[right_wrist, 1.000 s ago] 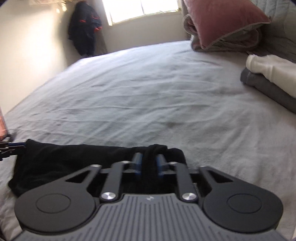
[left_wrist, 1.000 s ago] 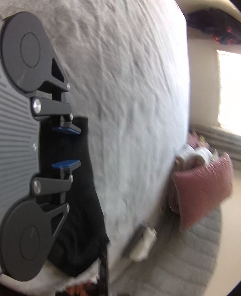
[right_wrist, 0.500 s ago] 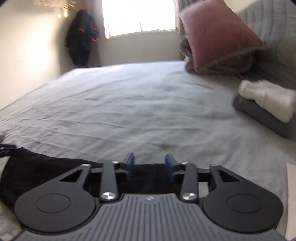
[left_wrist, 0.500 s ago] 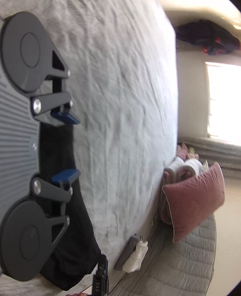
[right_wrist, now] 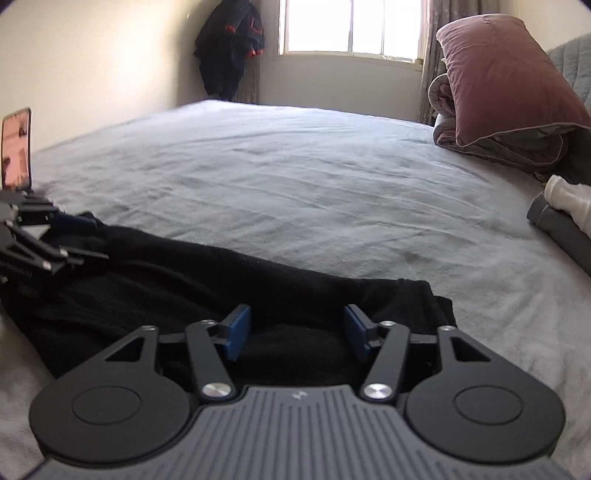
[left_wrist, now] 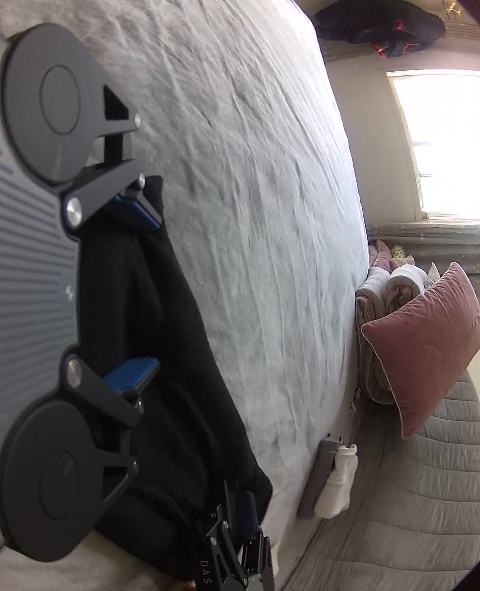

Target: Fold clothes

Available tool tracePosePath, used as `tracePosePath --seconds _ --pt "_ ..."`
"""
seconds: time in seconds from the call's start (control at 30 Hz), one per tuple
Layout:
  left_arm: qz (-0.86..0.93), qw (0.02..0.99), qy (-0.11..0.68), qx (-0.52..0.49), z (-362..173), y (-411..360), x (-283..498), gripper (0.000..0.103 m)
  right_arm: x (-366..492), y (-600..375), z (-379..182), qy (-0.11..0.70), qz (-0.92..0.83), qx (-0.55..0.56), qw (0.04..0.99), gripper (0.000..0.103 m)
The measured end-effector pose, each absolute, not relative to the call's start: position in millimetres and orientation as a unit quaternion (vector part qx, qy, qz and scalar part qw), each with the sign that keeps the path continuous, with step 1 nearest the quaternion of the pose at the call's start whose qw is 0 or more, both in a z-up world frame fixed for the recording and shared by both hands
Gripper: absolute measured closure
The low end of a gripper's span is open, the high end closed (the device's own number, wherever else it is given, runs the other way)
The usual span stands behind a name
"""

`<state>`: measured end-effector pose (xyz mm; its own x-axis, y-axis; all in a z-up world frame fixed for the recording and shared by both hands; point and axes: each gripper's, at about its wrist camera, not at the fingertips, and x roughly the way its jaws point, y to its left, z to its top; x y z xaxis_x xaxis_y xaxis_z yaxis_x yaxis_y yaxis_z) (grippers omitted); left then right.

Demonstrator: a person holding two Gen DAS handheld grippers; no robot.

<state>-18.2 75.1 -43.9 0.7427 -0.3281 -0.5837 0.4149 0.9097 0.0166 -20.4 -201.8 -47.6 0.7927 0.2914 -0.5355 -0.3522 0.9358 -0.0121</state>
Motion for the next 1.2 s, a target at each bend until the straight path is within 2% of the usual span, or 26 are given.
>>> tracePosePath --seconds 0.17,0.3,0.47,0.6,0.73,1.07,1.2 --pt "-0.185 0.938 0.292 0.007 -22.5 106.9 -31.7 0.013 -33.7 -210.6 -42.1 0.253 0.173 -0.041 0.951 0.026" --pt "-0.177 0.922 0.332 -0.091 -21.0 142.3 -28.2 0.013 -40.5 -213.2 -37.9 0.252 0.175 -0.037 0.951 0.019" --pt "-0.183 0.88 0.387 -0.206 -36.9 173.4 -26.6 0.015 -49.2 -217.4 -33.1 0.254 0.198 -0.015 0.947 0.017" --pt "-0.189 0.87 0.395 -0.229 -43.1 177.6 -27.9 0.017 -62.3 -211.9 -36.5 0.268 0.255 -0.02 0.929 0.017" --pt "-0.192 0.865 0.399 -0.235 -43.9 175.7 -27.2 0.018 -70.1 -213.3 -34.3 0.251 0.234 -0.052 0.938 0.017" --pt "-0.212 0.838 0.416 -0.282 -57.1 175.3 -16.1 0.021 -54.0 -231.6 -24.6 0.245 0.202 0.038 0.947 0.017" --pt "-0.217 0.846 0.408 -0.266 -58.7 167.8 -16.9 0.023 -48.6 -229.1 -22.5 0.246 0.207 0.07 0.944 0.017"
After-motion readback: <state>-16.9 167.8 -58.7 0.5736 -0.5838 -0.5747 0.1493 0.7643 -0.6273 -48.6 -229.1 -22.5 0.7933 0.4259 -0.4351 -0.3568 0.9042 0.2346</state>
